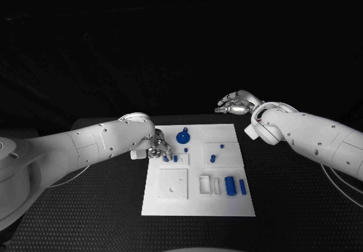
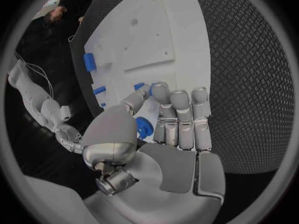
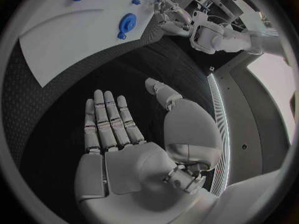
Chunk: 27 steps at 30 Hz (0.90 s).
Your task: Assemble the parts on the task board
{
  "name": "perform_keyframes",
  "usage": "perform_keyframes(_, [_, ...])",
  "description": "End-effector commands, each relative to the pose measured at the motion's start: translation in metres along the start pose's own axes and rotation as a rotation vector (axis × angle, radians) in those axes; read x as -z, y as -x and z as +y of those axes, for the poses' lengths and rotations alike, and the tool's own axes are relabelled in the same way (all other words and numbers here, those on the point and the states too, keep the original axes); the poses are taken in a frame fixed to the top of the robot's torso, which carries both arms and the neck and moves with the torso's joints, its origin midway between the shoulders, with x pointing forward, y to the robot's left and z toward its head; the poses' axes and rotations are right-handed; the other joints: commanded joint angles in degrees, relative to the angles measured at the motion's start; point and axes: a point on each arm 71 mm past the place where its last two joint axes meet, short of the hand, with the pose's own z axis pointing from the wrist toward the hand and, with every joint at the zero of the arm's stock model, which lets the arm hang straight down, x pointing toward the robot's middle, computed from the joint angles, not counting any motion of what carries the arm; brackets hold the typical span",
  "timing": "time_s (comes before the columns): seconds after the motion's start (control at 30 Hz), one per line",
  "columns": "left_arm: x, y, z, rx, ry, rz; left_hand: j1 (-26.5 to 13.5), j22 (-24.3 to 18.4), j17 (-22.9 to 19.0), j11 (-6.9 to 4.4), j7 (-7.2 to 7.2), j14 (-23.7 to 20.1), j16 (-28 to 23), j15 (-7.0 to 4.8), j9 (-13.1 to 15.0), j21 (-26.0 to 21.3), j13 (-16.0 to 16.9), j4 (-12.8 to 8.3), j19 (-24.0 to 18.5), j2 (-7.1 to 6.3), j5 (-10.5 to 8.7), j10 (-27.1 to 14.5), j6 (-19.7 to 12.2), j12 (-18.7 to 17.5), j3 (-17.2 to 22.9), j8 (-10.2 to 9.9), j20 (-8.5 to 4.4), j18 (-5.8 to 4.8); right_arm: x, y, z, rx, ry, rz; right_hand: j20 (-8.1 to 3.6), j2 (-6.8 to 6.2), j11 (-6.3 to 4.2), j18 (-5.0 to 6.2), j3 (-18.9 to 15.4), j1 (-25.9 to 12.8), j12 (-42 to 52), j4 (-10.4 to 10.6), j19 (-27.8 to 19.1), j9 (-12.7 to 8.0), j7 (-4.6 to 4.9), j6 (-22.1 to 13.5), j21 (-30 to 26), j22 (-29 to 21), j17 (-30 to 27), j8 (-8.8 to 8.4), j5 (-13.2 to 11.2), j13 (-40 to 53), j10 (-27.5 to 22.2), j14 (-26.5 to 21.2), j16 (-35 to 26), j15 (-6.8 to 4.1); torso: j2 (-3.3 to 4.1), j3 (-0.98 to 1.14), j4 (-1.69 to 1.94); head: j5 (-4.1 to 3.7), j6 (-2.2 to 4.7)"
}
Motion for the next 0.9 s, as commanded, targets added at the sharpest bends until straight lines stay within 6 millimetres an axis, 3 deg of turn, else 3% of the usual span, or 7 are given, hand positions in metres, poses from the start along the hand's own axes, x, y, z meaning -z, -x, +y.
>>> perform_keyframes(0.03, [-0.0015, -0.0027, 0.0023, -0.007, 0.007, -0.003, 0.50, 1.01, -0.03, 0.10, -0.07, 0.07, 0.33, -0.32, 0.21, -0.22, 0.09, -0.01, 0.36, 0.59, -0.07, 0.01, 0.56, 0.05, 0.41, -0.34, -5.08, 0.20, 0.0002, -0.0006, 0.0004, 0.003, 0.007, 0.011, -0.21, -0.01, 0.05, -1.18, -0.30, 0.54, -0.23, 0.10, 0.24, -0.08, 3.24, -0.39, -0.31, 0.09, -0.10, 0.26, 0.27, 0.09, 0.51, 0.21, -0.27, 0.25, -0.03, -0.01, 0.04, 0.04, -0.01])
perform_keyframes(0.1, [-0.0015, -0.0026, 0.0029, -0.011, 0.010, -0.003, 1.07, 1.06, -0.03, 0.11, -0.08, 0.05, 0.39, -0.34, 0.33, -0.16, 0.12, -0.46, 0.37, 1.12, 0.30, -0.01, 0.60, 0.08, 0.62, -0.42, -5.09, 0.18, 0.0002, -0.0006, 0.0004, 0.003, 0.006, 0.011, -0.21, -0.01, 0.05, -1.18, -0.30, 0.54, -0.24, 0.11, 0.24, -0.08, 3.24, -0.39, -0.32, 0.09, -0.10, 0.26, 0.27, 0.09, 0.52, 0.21, -0.27, 0.25, 0.00, -0.03, 0.05, -0.02, 0.02])
perform_keyframes(0.47, [-0.0009, -0.0019, 0.0063, -0.042, 0.021, -0.013, 1.39, 1.09, -0.05, 0.12, -0.06, -0.01, 0.48, -0.36, 0.66, -0.08, 0.20, -1.15, 0.37, 1.27, 1.51, -0.06, 0.69, 0.15, 0.53, -0.63, -5.08, 0.08, 0.0003, -0.0004, 0.0002, 0.003, 0.006, 0.011, -0.21, 0.01, 0.05, -1.18, -0.31, 0.54, -0.30, 0.12, 0.24, -0.09, 3.24, -0.39, -0.36, 0.13, -0.11, 0.27, 0.28, 0.09, 0.57, 0.22, -0.28, 0.26, 0.01, -0.04, 0.02, -0.04, -0.10])
perform_keyframes(0.9, [-0.0006, -0.0036, 0.0052, -0.045, 0.015, -0.004, 0.92, 1.07, -0.06, 0.05, -0.14, 0.07, 0.58, -0.35, 0.92, -0.05, 0.23, -1.05, 0.43, 1.18, 1.63, 0.01, 1.05, 0.20, 0.26, -0.60, -5.05, 0.00, 0.0003, -0.0006, 0.0003, 0.003, 0.007, 0.012, -0.21, 0.02, 0.05, -1.18, -0.31, 0.53, -0.37, 0.12, 0.26, -0.10, 3.24, -0.39, -0.42, 0.18, -0.12, 0.28, 0.28, 0.10, 0.62, 0.22, -0.29, 0.27, -0.02, 0.00, 0.04, -0.07, -0.14])
